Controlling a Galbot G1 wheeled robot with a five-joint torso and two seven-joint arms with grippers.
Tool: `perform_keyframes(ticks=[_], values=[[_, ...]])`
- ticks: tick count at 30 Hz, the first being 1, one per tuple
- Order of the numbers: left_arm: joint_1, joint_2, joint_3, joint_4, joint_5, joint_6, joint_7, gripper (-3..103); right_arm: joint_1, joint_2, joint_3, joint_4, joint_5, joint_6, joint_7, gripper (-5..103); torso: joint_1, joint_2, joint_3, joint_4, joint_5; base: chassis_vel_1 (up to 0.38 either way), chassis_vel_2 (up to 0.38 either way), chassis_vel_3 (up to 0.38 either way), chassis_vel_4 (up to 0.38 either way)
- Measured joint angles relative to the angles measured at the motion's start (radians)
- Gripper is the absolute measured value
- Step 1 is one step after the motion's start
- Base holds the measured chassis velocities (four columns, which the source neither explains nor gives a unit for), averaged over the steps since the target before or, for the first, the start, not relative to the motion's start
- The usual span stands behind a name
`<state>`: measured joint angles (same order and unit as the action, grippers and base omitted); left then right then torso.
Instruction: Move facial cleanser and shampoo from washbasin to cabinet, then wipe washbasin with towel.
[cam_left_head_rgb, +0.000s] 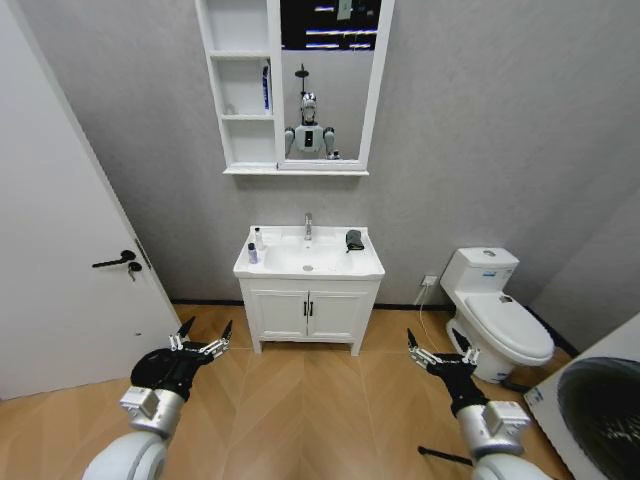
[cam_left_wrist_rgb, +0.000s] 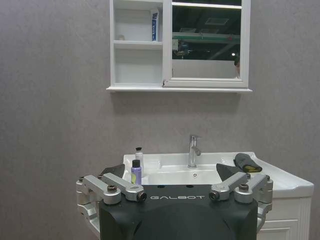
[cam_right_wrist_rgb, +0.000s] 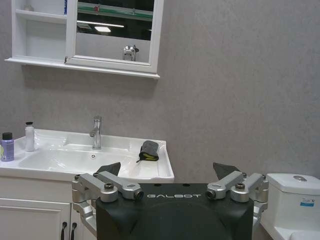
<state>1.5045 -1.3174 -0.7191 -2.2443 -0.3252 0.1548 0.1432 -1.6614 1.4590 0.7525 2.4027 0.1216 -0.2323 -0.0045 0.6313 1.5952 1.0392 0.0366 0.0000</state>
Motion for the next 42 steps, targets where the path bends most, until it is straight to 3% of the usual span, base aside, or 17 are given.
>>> perform_keyframes(ticks=[15, 42], values=[[0.009, -0.011, 0.007, 0.001, 0.020, -0.007, 0.005, 100, -0.015, 0.002, 0.007, -0.013, 0.001, 0.028, -0.012, 100, 0.000, 0.000, 0.000, 0.0000, 0.0000, -0.146, 0.140, 0.147, -0.136], [0.010, -0.025, 0.015, 0.015, 0.032, -0.016, 0.003, 100, -0.020, 0.004, 0.002, -0.036, -0.002, 0.062, -0.013, 100, 0.000, 0.000, 0.000, 0.0001, 0.0003, -0.274, 0.280, 0.284, -0.283]])
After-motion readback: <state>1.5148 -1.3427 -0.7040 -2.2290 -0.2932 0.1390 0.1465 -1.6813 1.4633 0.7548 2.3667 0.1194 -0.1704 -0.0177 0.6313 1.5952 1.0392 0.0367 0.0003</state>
